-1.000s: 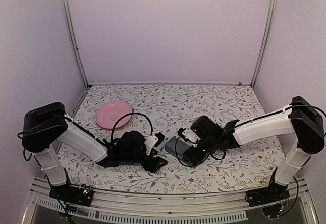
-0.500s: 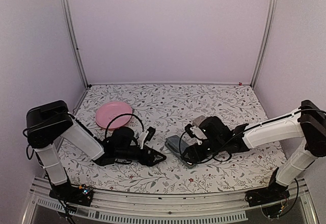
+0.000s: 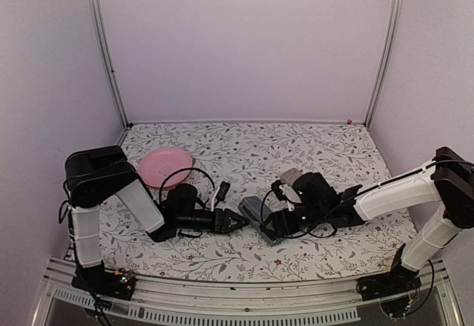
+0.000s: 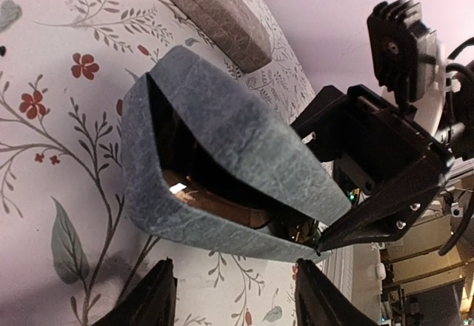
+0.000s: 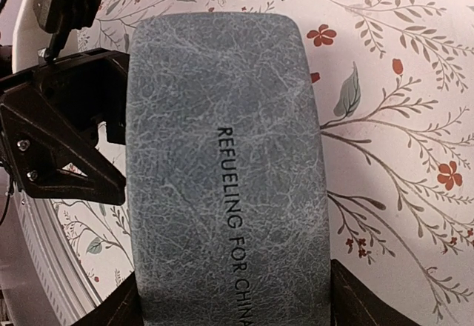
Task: Organize the sunglasses
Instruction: Open the case with the sunglasses at the center of the board.
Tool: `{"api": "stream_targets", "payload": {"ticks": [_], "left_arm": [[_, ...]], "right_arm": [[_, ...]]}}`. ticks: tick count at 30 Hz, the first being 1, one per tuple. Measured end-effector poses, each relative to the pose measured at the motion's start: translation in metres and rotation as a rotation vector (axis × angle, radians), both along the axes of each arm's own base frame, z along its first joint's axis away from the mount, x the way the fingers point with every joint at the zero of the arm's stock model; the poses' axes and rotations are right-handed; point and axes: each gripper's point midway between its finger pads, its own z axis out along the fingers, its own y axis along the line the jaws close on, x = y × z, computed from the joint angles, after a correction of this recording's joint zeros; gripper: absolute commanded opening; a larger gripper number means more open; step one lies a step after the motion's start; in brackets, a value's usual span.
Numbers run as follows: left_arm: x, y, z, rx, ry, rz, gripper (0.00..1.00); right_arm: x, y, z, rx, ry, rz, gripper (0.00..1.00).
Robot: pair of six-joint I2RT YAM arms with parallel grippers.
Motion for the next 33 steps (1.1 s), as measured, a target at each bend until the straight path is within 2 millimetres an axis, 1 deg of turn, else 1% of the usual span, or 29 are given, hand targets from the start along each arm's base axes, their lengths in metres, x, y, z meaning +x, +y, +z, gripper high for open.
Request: {"api": "stream_targets", "payload": {"ticks": [2, 8, 11, 15, 21, 23, 29, 33], "left_arm": [[0.0, 0.0, 0.0, -0.003, 0.009, 0.001, 0.47], [0.005, -0.004, 0.006, -0.021, 0.008, 0.008, 0.45], [0.007, -0.007, 0.01, -0.03, 0.003, 0.009, 0.4], [0.009, -0.008, 0.011, -0.034, 0.003, 0.014, 0.31], [0.015, -0.012, 0.017, -0.052, -0.002, 0.024, 0.13], [0.016, -0.012, 0.018, -0.053, -0.001, 0.026, 0.09], [0.016, -0.013, 0.016, -0.055, 0.003, 0.024, 0.03], [0.016, -0.013, 0.013, -0.045, 0.009, 0.026, 0.02]], "right_arm": [[-0.001, 0.001, 0.0, 0.011, 0.007, -0.001, 0.31], [-0.003, 0.003, 0.001, 0.027, 0.009, -0.001, 0.31], [-0.004, 0.005, 0.002, 0.033, 0.005, 0.004, 0.31], [-0.006, 0.007, 0.004, 0.038, 0.002, 0.012, 0.31], [-0.007, 0.006, 0.001, 0.03, 0.0, 0.016, 0.29], [-0.008, 0.005, 0.001, 0.03, 0.003, 0.013, 0.28], [-0.007, 0.001, 0.005, 0.061, 0.014, -0.002, 0.25], [-0.007, -0.003, 0.005, 0.094, 0.039, -0.004, 0.24]]}}
